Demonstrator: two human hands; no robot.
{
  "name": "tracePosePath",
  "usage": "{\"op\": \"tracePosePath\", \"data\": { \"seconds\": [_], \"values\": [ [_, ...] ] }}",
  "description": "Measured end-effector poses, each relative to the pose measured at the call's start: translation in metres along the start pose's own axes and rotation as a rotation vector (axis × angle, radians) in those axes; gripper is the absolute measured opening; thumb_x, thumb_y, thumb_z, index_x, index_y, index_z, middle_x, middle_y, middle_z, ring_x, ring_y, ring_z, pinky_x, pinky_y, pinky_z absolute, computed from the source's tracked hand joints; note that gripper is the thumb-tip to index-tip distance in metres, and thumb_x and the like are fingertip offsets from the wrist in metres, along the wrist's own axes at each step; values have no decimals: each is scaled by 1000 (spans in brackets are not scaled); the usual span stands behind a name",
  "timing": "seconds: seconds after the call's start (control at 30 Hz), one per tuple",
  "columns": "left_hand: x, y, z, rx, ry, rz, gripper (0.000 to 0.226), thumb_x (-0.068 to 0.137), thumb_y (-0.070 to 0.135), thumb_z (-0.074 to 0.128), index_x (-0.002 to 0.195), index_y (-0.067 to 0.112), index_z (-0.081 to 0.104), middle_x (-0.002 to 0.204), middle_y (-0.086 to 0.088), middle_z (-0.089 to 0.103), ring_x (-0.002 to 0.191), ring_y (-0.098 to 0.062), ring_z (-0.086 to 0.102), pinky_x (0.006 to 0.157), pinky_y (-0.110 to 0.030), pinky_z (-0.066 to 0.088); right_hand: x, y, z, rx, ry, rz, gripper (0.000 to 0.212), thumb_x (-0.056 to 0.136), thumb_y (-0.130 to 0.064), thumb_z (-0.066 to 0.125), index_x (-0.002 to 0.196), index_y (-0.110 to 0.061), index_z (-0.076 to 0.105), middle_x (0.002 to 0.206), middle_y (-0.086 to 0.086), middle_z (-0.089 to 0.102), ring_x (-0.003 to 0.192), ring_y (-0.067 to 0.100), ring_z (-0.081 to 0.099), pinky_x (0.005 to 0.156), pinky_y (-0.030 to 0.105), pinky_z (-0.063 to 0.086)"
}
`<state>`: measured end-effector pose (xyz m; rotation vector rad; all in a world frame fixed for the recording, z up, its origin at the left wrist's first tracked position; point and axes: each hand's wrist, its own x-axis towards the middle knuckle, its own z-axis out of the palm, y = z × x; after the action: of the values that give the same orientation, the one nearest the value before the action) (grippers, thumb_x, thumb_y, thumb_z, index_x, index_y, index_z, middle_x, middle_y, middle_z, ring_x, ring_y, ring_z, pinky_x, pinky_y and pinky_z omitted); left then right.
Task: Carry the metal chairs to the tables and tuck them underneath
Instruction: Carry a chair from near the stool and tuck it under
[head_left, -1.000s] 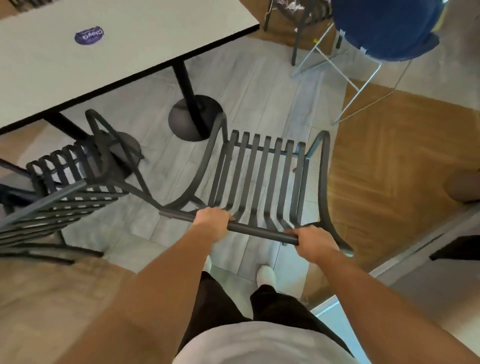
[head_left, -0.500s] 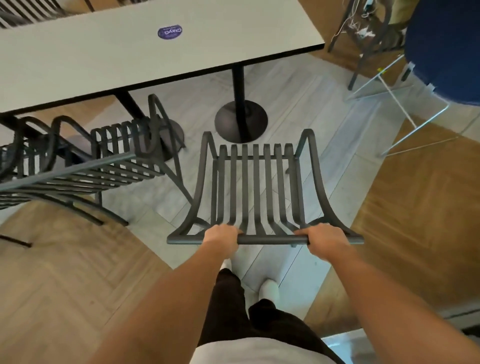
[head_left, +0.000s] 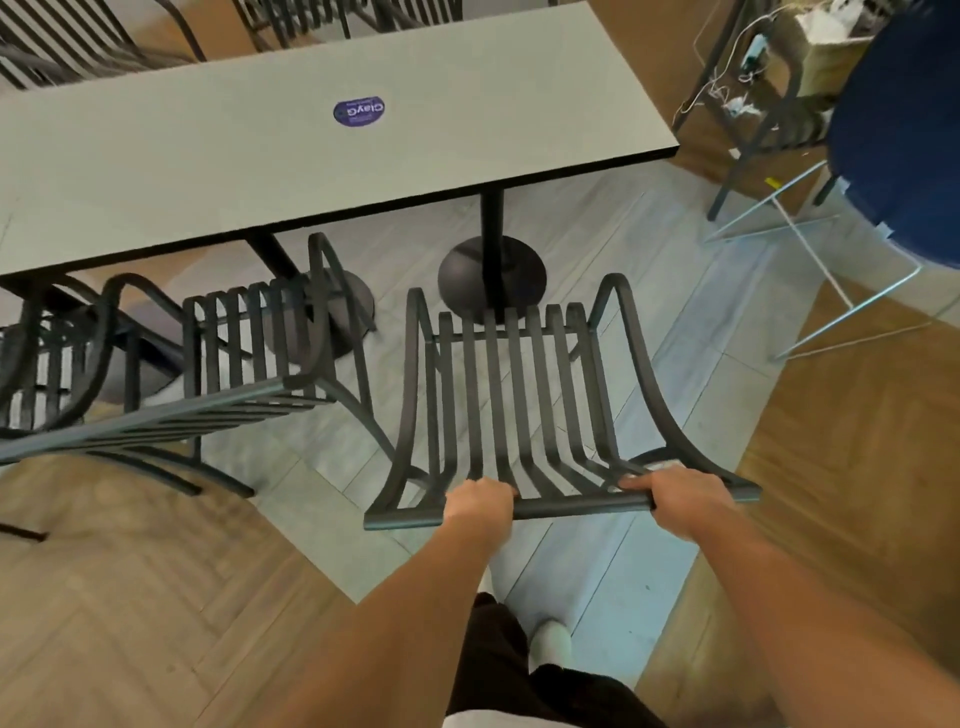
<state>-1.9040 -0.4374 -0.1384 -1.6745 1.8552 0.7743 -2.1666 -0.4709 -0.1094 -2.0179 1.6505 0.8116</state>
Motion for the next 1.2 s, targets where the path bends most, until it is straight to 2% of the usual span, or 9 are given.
{"op": "tracePosePath", "data": {
  "seconds": [0.1, 0.33, 0.57, 0.7, 0.87, 1.03, 1.2],
  "values": [
    [17, -2, -14, -16, 8, 6, 42, 102, 11, 54, 141, 25, 58, 108, -6, 60, 109, -28, 63, 95, -41, 55, 17, 5, -18, -10, 2, -2, 59, 102, -16, 46, 143, -59, 46, 138, -8, 60, 123, 18, 60, 97, 32, 48],
    [51, -11, -48, -48, 39, -6, 43, 101, 11, 55, 141, 25, 58, 111, -7, 63, 109, -29, 64, 95, -43, 56, 63, 15, -52, -30, 2, -34, 56, 103, -19, 44, 144, -57, 46, 140, -9, 59, 126, 18, 57, 99, 34, 47],
    [82, -7, -83, -97, 63, -95, 41, 101, 12, 55, 139, 27, 60, 101, -3, 60, 98, -25, 63, 88, -39, 56, 108, 33, -89, -47, 21, -112, 54, 102, -18, 48, 143, -53, 50, 131, -3, 64, 116, 21, 61, 98, 36, 51],
    [97, -2, -103, -96, 72, -155, 49, 101, 12, 51, 144, 36, 56, 110, -3, 66, 104, -27, 66, 84, -38, 54, 133, 46, -108, -42, 23, -165, 53, 99, -21, 52, 141, -52, 53, 123, -4, 68, 111, 23, 63, 95, 39, 54],
    [115, -1, -120, -133, 67, -200, 47, 103, 13, 51, 138, 43, 57, 97, 3, 62, 93, -23, 66, 84, -38, 58, 158, 57, -125, -58, 38, -258, 48, 99, -20, 53, 139, -46, 58, 118, -3, 70, 106, 24, 66, 93, 39, 55],
    [132, 5, -134, -138, 90, -251, 43, 104, 15, 49, 137, 42, 59, 95, 2, 64, 84, -20, 64, 73, -35, 54, 183, 71, -140, -49, 41, -286, 47, 97, -18, 54, 134, -47, 61, 114, -4, 70, 103, 25, 66, 93, 40, 52],
    [147, 7, -142, -147, 100, -262, 47, 105, 16, 49, 139, 48, 57, 94, 3, 64, 82, -19, 63, 78, -36, 59, 202, 81, -147, -41, 48, -325, 42, 97, -18, 55, 129, -45, 64, 106, -5, 70, 97, 24, 66, 89, 40, 54]
  ]
}}
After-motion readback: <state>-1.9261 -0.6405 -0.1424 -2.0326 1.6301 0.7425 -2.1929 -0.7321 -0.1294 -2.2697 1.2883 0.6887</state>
